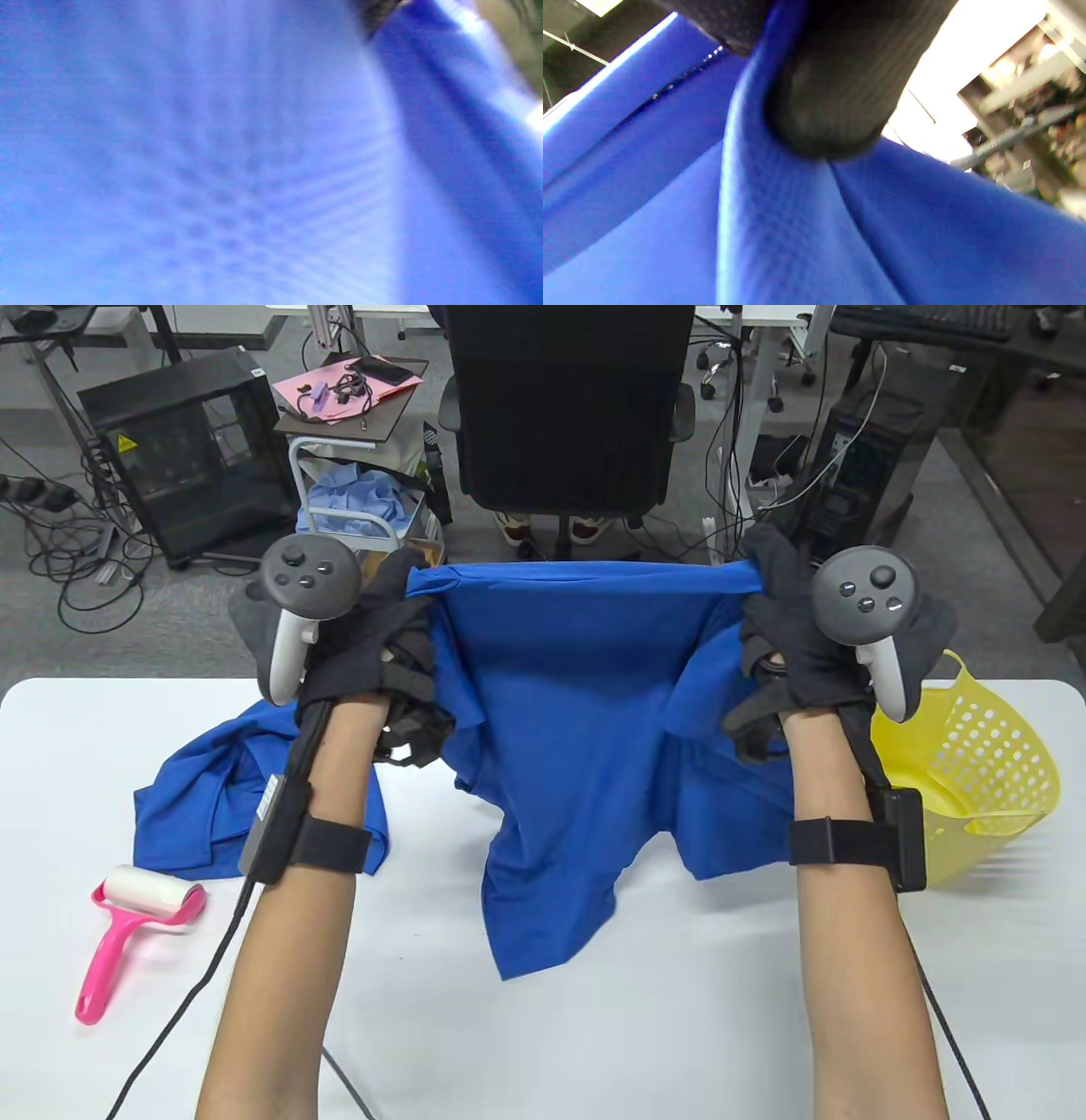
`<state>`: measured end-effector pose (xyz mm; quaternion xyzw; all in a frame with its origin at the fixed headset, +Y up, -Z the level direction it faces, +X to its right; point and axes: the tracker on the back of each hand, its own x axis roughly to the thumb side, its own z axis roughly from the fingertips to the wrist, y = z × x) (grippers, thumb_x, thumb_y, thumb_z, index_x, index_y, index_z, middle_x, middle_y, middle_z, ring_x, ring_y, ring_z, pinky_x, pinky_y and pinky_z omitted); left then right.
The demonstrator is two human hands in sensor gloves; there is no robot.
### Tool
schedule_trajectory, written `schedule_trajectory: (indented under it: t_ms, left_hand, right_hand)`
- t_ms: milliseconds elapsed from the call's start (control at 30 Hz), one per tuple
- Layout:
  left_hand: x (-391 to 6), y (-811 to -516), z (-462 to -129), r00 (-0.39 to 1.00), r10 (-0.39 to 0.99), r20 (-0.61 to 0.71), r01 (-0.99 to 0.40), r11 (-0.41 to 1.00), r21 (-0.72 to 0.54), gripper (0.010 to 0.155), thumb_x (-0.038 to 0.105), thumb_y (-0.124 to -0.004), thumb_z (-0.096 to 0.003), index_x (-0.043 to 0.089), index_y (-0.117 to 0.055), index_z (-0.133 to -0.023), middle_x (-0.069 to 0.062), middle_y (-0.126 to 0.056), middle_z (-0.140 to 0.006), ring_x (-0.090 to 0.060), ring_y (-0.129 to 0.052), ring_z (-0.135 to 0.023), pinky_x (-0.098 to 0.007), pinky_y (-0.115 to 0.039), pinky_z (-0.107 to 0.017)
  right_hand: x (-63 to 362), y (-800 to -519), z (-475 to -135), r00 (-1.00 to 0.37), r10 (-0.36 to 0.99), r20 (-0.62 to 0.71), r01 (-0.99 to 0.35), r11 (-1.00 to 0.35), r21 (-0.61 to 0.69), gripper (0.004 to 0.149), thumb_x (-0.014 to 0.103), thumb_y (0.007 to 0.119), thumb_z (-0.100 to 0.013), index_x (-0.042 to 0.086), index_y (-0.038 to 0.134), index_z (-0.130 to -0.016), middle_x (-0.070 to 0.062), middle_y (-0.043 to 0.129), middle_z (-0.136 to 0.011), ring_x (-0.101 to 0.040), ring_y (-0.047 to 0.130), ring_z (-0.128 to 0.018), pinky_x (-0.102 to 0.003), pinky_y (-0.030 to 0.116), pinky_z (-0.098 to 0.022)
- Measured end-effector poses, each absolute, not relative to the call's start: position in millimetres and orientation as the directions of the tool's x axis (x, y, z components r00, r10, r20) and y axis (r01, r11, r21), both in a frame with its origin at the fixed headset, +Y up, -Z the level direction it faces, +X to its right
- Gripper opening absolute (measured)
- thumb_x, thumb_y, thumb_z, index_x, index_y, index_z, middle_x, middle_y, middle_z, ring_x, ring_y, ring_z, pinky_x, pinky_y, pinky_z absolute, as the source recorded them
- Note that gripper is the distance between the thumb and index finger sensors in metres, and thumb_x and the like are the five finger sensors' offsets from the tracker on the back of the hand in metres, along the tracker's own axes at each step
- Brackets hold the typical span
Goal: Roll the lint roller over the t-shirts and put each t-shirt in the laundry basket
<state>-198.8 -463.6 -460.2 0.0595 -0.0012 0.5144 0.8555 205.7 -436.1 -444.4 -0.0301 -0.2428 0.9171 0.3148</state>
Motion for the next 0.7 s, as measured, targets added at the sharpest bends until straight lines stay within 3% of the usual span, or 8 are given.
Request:
schedule_trajectory:
  t_ms: [67, 167, 267, 333, 433, 533, 600, 700]
  left_hand:
    - [-200.0, -467.0, -469.4, 0.295, 0.948, 0.12, -0.952, 0.282, 0.116, 0.052, 0.032, -0.073, -0.057, 0.024, -0.062, -0.107, -0.025, -0.093, -0.079, -0.021, -0.121, -0.046, -0.022, -0.108, -0.022]
    - [-192.4, -453.7, -474.8, 0.158, 0.922, 0.354, -0.987, 0.146, 0.062, 0.051, 0.03, -0.069, -0.057, 0.03, -0.06, -0.107, -0.023, -0.071, -0.101, -0.033, -0.096, -0.087, -0.033, -0.095, -0.058]
    - [-188.8, -430.2, -464.8, 0.011, 0.844, 0.537, -0.999, 0.031, -0.028, 0.051, 0.031, -0.068, -0.0571, 0.032, -0.057, -0.107, -0.016, -0.058, -0.11, -0.032, -0.08, -0.1, -0.037, -0.084, -0.068]
    - [-188.9, -416.5, -451.4, -0.003, 0.788, 0.616, -0.997, 0.046, -0.063, 0.052, 0.031, -0.069, -0.0572, 0.035, -0.056, -0.107, -0.011, -0.052, -0.113, -0.03, -0.071, -0.105, -0.04, -0.075, -0.072]
    - [-194.9, -405.6, -425.9, 0.185, 0.72, 0.669, -0.97, 0.244, 0.005, 0.051, 0.034, -0.067, -0.0579, 0.037, -0.054, -0.107, -0.004, -0.047, -0.116, -0.027, -0.061, -0.109, -0.043, -0.064, -0.076]
    - [-207.1, -422.4, -393.0, 0.538, 0.624, 0.567, -0.805, 0.579, 0.126, 0.048, 0.04, -0.067, -0.0587, 0.034, -0.06, -0.106, -0.008, -0.063, -0.111, -0.031, -0.077, -0.1, -0.049, -0.069, -0.073]
    - [-212.9, -456.7, -372.3, 0.763, 0.487, 0.426, -0.577, 0.81, 0.106, 0.046, 0.045, -0.068, -0.0593, 0.033, -0.067, -0.104, -0.01, -0.06, -0.111, -0.03, -0.079, -0.095, -0.051, -0.068, -0.073]
    - [-209.3, -530.6, -354.1, 0.905, 0.254, 0.341, -0.267, 0.964, -0.01, 0.046, 0.05, -0.072, -0.0571, 0.032, -0.075, -0.099, -0.01, -0.06, -0.109, -0.026, -0.078, -0.09, -0.051, -0.068, -0.073]
  right_hand:
    - [212.3, -433.0, -453.1, -0.791, 0.602, 0.111, -0.563, -0.643, -0.519, 0.051, 0.019, 0.072, -0.054, 0.029, 0.057, -0.102, -0.001, 0.077, -0.101, -0.017, 0.097, -0.077, -0.017, 0.098, -0.047]
    - [218.6, -424.0, -452.4, -0.695, 0.672, 0.257, -0.664, -0.463, -0.587, 0.049, 0.017, 0.069, -0.055, 0.03, 0.058, -0.101, -0.002, 0.071, -0.105, -0.023, 0.09, -0.085, -0.021, 0.094, -0.056]
    - [222.0, -411.8, -440.7, -0.675, 0.613, 0.41, -0.699, -0.354, -0.622, 0.049, 0.016, 0.067, -0.055, 0.031, 0.057, -0.1, -0.002, 0.063, -0.109, -0.025, 0.081, -0.092, -0.025, 0.087, -0.065]
    - [223.4, -406.3, -429.9, -0.665, 0.592, 0.456, -0.707, -0.304, -0.638, 0.048, 0.016, 0.066, -0.055, 0.031, 0.057, -0.1, -0.001, 0.062, -0.11, -0.025, 0.08, -0.093, -0.025, 0.086, -0.066]
    - [225.9, -400.9, -412.5, -0.645, 0.521, 0.559, -0.751, -0.295, -0.592, 0.047, 0.016, 0.065, -0.055, 0.031, 0.059, -0.098, 0.0, 0.059, -0.11, -0.025, 0.075, -0.095, -0.027, 0.081, -0.068]
    - [228.3, -419.7, -391.0, -0.634, 0.485, 0.603, -0.773, -0.393, -0.498, 0.045, 0.014, 0.068, -0.054, 0.031, 0.066, -0.095, 0.0, 0.065, -0.108, -0.026, 0.077, -0.093, -0.033, 0.08, -0.065]
    - [229.6, -454.3, -373.5, -0.728, 0.425, 0.539, -0.669, -0.611, -0.423, 0.043, 0.017, 0.068, -0.055, 0.036, 0.069, -0.094, 0.007, 0.07, -0.108, -0.023, 0.077, -0.095, -0.041, 0.076, -0.067]
    - [225.9, -520.2, -357.3, -0.852, 0.27, 0.448, -0.393, -0.895, -0.209, 0.042, 0.019, 0.069, -0.056, 0.039, 0.071, -0.093, 0.009, 0.074, -0.107, -0.023, 0.081, -0.093, -0.042, 0.078, -0.064]
